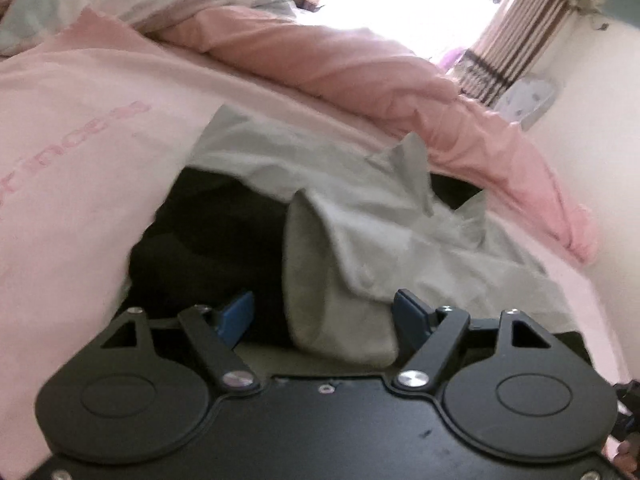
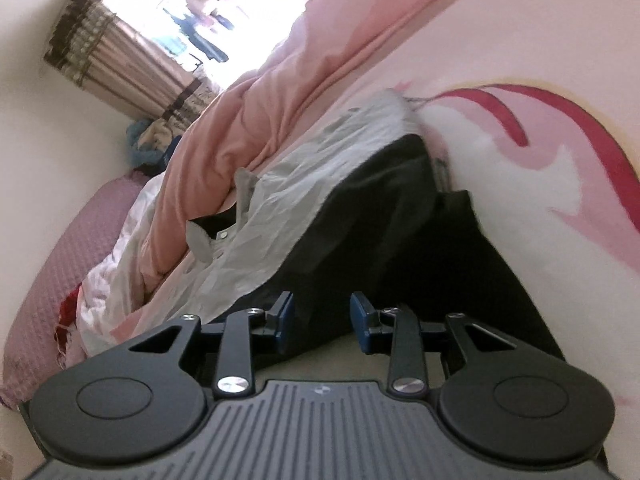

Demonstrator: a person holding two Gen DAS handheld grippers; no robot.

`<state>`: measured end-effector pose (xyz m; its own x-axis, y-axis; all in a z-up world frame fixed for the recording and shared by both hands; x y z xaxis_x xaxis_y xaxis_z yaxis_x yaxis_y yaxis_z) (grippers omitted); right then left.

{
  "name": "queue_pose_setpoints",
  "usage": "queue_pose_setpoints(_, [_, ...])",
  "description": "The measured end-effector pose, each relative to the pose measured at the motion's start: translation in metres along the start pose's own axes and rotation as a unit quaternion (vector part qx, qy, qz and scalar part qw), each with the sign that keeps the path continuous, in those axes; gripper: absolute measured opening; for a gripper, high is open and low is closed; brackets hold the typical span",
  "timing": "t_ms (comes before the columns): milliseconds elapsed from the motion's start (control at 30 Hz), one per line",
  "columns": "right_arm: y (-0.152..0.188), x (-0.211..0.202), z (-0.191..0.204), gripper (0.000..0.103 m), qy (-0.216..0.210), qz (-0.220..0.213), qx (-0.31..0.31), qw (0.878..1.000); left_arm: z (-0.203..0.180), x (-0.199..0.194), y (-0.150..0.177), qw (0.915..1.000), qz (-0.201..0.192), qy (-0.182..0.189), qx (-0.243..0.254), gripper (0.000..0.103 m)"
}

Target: Fold large clothes

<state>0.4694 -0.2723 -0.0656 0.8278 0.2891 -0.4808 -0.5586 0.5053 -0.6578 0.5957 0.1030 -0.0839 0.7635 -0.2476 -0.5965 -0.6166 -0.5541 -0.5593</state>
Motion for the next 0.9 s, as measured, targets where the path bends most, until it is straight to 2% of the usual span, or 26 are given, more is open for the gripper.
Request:
queue_pose_setpoints(67, [0.001, 0.0, -0.004, 0.04, 0.006, 0.0, 0.012, 1.0, -0.011, 0.003, -0.001, 0.9999, 0.005, 0.011, 0.007, 0.076])
queue_pose_setpoints(133, [0.002, 0.0, -0.008, 0.04, 0.01, 0.001, 0.025, 1.0, -0.016, 0.013, -0.002, 0.9998, 0.014, 0.005, 0.009, 0.072])
queue_pose_setpoints(233, [0.003, 0.001, -0.017, 0.046, 0.03, 0.0, 0.047, 0.998, -0.021, 0.03, -0.001, 0.9993, 0.032, -0.001, 0.017, 0.027])
queue_pose_setpoints(300, [0.004, 0.002, -0.022, 0.046, 0.034, -0.003, 0.055, 0.998, -0.022, 0.034, -0.003, 0.9992, 0.033, -0.006, 0.021, 0.011])
queue_pose_setpoints(333, [0.003, 0.003, -0.025, 0.046, 0.034, -0.008, 0.061, 0.998, -0.024, 0.032, -0.004, 0.9992, 0.028, -0.002, 0.028, 0.01])
queue_pose_setpoints(433, [-0.006, 0.004, -0.032, 0.045, 0.041, -0.034, 0.08, 0.995, -0.028, 0.014, -0.018, 0.9991, 0.006, 0.025, 0.034, 0.01])
queue_pose_setpoints(467, [-0.011, 0.005, -0.033, 0.026, 0.041, -0.045, 0.08, 0.995, -0.029, 0.011, -0.022, 0.999, 0.001, 0.023, 0.039, 0.01])
queue_pose_setpoints(500, [-0.014, 0.006, -0.035, 0.017, 0.043, -0.048, 0.075, 0.995, -0.027, 0.011, -0.023, 0.999, -0.001, 0.013, 0.044, 0.01])
queue_pose_setpoints(533, [-0.015, 0.009, -0.036, 0.014, 0.046, -0.045, 0.072, 0.995, -0.024, 0.013, -0.022, 0.9988, 0.002, 0.003, 0.049, 0.01])
queue_pose_setpoints(600, [-0.011, 0.018, -0.039, 0.014, 0.064, -0.028, 0.076, 0.995, -0.011, 0.024, -0.014, 0.9982, 0.022, -0.015, 0.053, 0.012])
queue_pose_setpoints(667, [-0.005, 0.022, -0.037, 0.015, 0.081, -0.022, 0.047, 0.995, 0.0, 0.036, -0.004, 0.9966, 0.04, -0.032, 0.064, 0.02])
queue_pose_setpoints(700, [-0.004, 0.021, -0.032, 0.016, 0.087, -0.024, 0.026, 0.996, 0.002, 0.038, -0.002, 0.9965, 0.033, -0.028, 0.072, 0.02])
queue_pose_setpoints(733, [-0.004, 0.019, -0.028, 0.019, 0.097, -0.022, 0.009, 0.995, 0.003, 0.035, -0.002, 0.9961, 0.029, -0.029, 0.078, 0.027])
queue_pose_setpoints(767, [-0.004, 0.016, -0.025, 0.024, 0.106, -0.019, -0.007, 0.994, 0.003, 0.031, -0.003, 0.9952, 0.026, -0.039, 0.086, 0.045])
queue_pose_setpoints(833, [-0.008, 0.006, -0.013, 0.029, 0.134, -0.011, -0.045, 0.99, 0.003, 0.015, -0.013, 0.9915, -0.003, -0.085, 0.098, 0.066])
queue_pose_setpoints(900, [-0.014, -0.005, 0.004, 0.031, 0.18, -0.005, -0.101, 0.978, -0.002, -0.005, -0.025, 0.9905, -0.031, -0.081, 0.107, 0.065])
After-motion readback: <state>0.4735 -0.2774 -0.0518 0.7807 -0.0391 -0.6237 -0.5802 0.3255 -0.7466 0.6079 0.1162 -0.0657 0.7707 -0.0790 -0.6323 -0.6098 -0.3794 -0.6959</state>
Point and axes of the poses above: each gripper's, at about its wrist camera, not at the fingertips, and x roughly the way its jaws point, z to its left, y to its underside, the point moved 6 cm from there along x, roughly the way its jaws point, and after that the axes turned 11 degrees about -x, right-handed, at the moved point
